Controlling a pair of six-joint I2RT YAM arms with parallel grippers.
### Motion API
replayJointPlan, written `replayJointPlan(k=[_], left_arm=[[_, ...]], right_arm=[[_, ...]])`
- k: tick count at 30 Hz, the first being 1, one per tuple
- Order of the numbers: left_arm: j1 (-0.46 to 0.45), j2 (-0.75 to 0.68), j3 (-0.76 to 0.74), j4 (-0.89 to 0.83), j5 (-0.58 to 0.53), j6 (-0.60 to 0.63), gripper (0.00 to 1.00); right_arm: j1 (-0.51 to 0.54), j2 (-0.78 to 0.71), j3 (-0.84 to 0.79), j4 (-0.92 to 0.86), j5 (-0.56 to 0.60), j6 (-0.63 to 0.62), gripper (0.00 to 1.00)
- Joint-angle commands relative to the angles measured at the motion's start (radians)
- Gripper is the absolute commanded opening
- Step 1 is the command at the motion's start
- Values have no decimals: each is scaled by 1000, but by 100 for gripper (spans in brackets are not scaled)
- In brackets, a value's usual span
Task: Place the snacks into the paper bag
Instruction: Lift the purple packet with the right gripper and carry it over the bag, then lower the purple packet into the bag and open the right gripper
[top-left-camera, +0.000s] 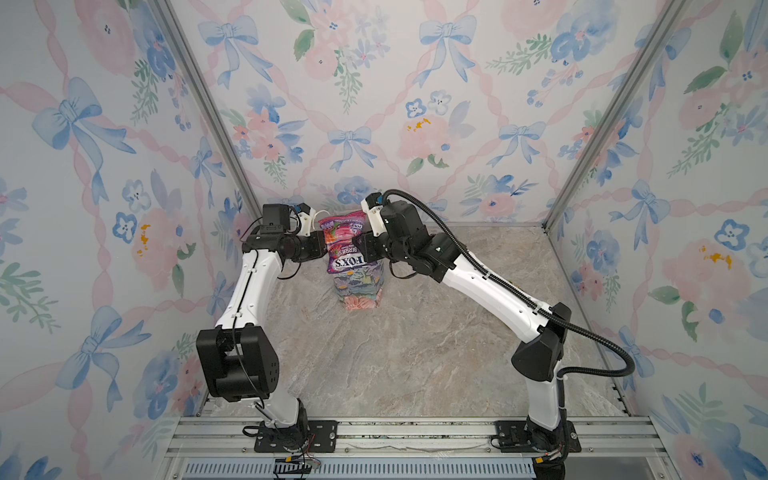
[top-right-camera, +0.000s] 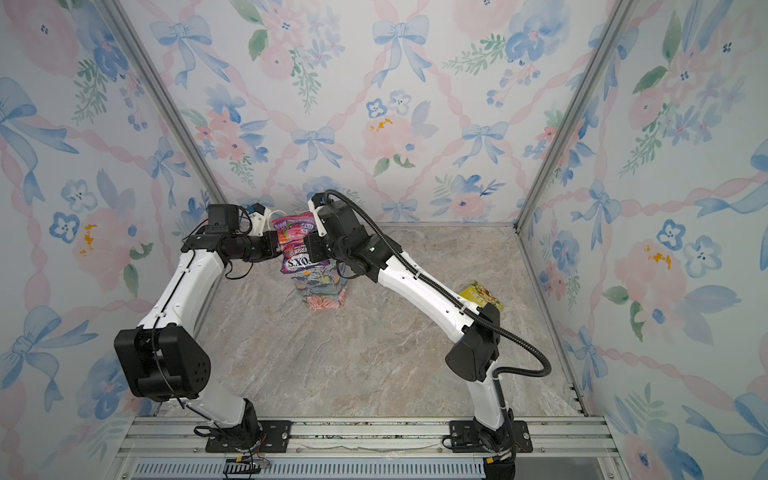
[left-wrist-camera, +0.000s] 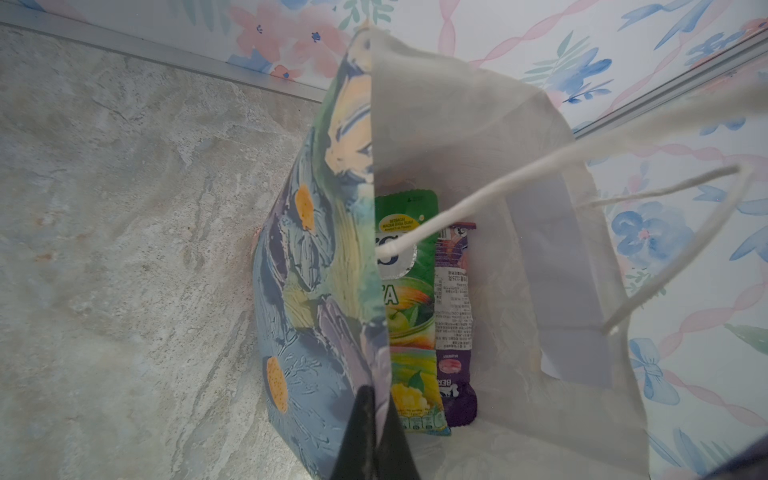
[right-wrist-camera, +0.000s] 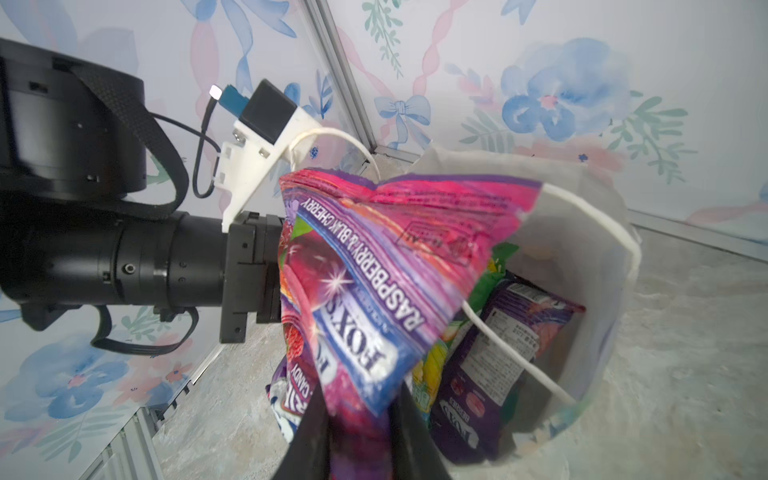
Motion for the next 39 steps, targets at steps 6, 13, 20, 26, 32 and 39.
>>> replayJointPlan(k=[6, 13, 20, 26, 32, 39], left_arm=[[4, -10, -6, 3, 40, 5, 0], [3, -10, -6, 2, 40, 5, 0], [5, -10, -6, 2, 39, 5, 0], [4, -7, -8, 2, 39, 5, 0], [4, -4, -8, 2, 36, 5, 0], [4, -8, -8, 3, 40, 5, 0]], right_arm=[[-46, 125, 251, -66, 28, -55, 2], [-57, 190, 312, -53, 64, -77, 1], [-56, 189, 297, -73, 62, -93, 1], [-34, 133, 190, -47, 31, -101, 2], [-28, 135, 138, -10, 19, -87, 3], [-27, 179, 190, -31, -1, -49, 5]])
